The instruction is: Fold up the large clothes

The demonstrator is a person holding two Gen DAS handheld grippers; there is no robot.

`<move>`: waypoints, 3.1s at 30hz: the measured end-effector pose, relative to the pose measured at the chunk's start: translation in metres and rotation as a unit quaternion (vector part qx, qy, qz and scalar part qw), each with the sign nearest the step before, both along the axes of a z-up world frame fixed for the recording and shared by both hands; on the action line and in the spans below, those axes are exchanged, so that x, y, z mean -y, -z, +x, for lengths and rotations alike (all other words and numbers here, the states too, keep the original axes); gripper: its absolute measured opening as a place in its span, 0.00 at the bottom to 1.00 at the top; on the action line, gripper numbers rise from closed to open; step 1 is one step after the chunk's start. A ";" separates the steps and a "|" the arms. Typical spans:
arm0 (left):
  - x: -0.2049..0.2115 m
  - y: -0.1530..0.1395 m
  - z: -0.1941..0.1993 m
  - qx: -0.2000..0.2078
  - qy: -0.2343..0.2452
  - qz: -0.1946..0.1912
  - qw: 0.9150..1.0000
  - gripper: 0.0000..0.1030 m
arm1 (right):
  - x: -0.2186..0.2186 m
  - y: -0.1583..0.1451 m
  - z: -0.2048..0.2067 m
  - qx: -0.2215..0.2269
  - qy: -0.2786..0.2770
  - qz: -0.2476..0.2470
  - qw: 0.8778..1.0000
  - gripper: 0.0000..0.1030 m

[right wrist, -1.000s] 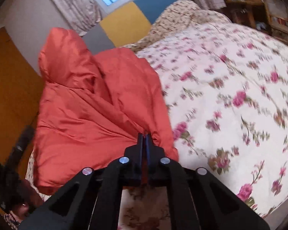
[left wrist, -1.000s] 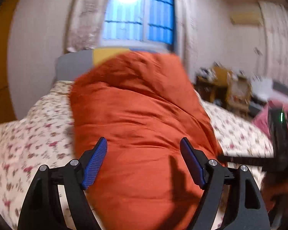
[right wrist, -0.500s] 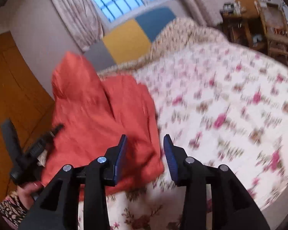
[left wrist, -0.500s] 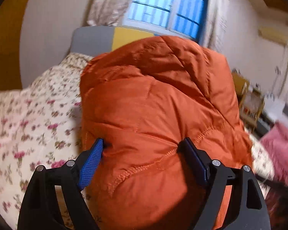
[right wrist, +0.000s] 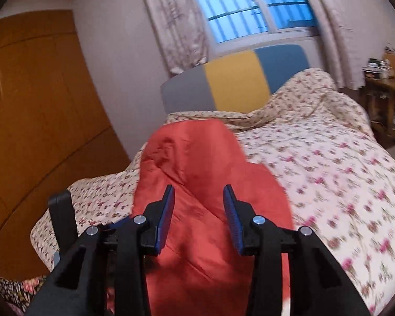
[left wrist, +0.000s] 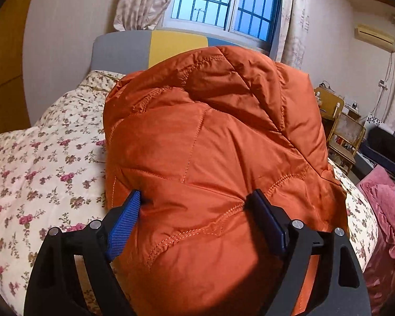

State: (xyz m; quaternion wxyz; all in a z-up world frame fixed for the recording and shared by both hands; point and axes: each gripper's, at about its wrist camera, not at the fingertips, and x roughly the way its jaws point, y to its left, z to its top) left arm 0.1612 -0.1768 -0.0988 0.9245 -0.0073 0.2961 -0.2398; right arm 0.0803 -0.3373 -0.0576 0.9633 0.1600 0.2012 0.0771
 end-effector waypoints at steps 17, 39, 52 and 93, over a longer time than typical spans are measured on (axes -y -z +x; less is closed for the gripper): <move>0.032 0.008 0.019 -0.003 0.031 0.034 0.999 0.97 | 0.023 0.075 0.147 -0.090 0.012 -0.037 0.995 0.21; 0.033 0.018 0.025 0.022 0.015 0.018 0.999 0.97 | 0.047 0.115 0.168 -0.104 0.025 0.012 0.994 0.21; 0.045 -0.006 0.114 -0.019 -0.116 0.075 0.990 0.97 | 0.041 0.100 0.141 -0.059 0.087 -0.023 0.994 0.22; 0.082 0.027 0.183 -0.063 -0.118 0.194 0.972 0.97 | 0.084 0.104 0.204 -0.178 0.090 -0.027 0.980 0.38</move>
